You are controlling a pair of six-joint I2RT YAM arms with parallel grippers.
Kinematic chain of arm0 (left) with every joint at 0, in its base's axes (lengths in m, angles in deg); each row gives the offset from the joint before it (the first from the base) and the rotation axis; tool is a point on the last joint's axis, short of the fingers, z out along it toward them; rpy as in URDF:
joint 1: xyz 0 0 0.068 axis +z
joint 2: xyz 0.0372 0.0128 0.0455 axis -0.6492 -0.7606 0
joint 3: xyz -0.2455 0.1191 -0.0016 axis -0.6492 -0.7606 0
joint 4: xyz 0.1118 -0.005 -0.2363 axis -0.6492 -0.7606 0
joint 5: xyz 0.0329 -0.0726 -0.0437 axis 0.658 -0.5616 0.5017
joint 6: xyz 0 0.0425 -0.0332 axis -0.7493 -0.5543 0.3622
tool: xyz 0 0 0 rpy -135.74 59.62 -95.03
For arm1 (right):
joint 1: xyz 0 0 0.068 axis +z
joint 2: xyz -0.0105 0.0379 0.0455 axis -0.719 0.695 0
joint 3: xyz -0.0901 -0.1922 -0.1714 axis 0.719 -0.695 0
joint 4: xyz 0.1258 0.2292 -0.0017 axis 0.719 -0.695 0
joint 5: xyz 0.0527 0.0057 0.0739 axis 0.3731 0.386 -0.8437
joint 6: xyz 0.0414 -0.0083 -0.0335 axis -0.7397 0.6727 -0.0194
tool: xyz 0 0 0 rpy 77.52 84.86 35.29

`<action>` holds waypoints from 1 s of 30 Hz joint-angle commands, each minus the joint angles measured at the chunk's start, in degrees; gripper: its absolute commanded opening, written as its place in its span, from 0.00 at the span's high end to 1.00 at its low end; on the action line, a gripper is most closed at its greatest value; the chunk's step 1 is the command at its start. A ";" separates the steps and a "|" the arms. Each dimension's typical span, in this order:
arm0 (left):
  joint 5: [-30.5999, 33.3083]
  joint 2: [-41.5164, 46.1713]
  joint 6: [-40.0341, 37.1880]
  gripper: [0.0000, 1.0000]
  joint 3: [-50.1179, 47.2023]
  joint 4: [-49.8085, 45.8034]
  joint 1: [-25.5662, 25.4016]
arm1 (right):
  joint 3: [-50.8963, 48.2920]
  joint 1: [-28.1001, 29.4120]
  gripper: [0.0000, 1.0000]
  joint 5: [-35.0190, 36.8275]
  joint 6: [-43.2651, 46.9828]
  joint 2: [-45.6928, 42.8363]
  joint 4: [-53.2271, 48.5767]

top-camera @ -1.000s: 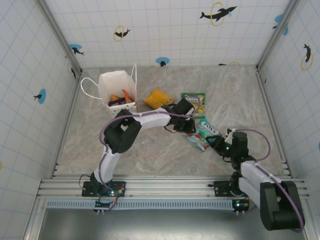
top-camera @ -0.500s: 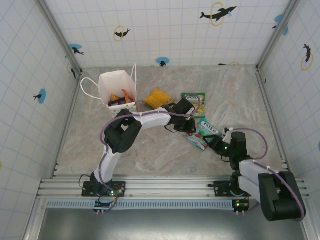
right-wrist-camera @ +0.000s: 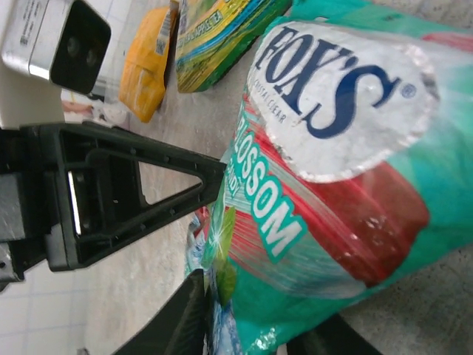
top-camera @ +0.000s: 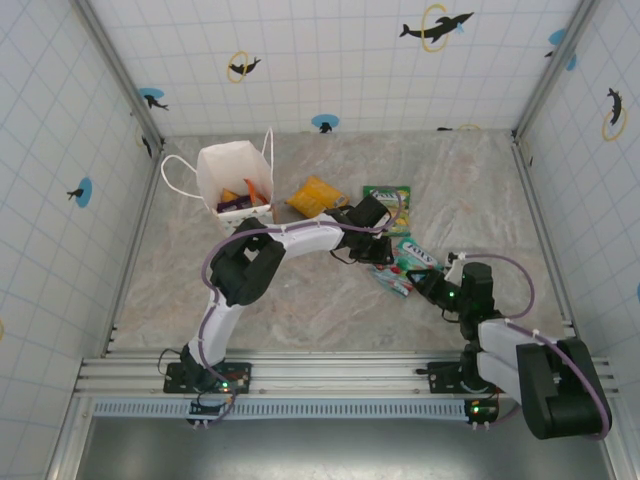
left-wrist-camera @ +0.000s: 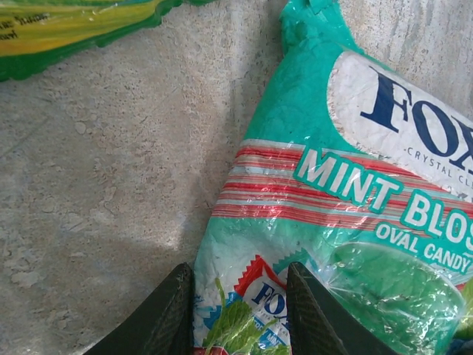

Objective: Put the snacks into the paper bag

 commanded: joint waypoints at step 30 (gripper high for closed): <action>-6.98 23.67 4.92 0.38 -6.85 12.26 4.32 | 2.05 -0.87 1.00 -2.37 -2.85 -20.51 11.50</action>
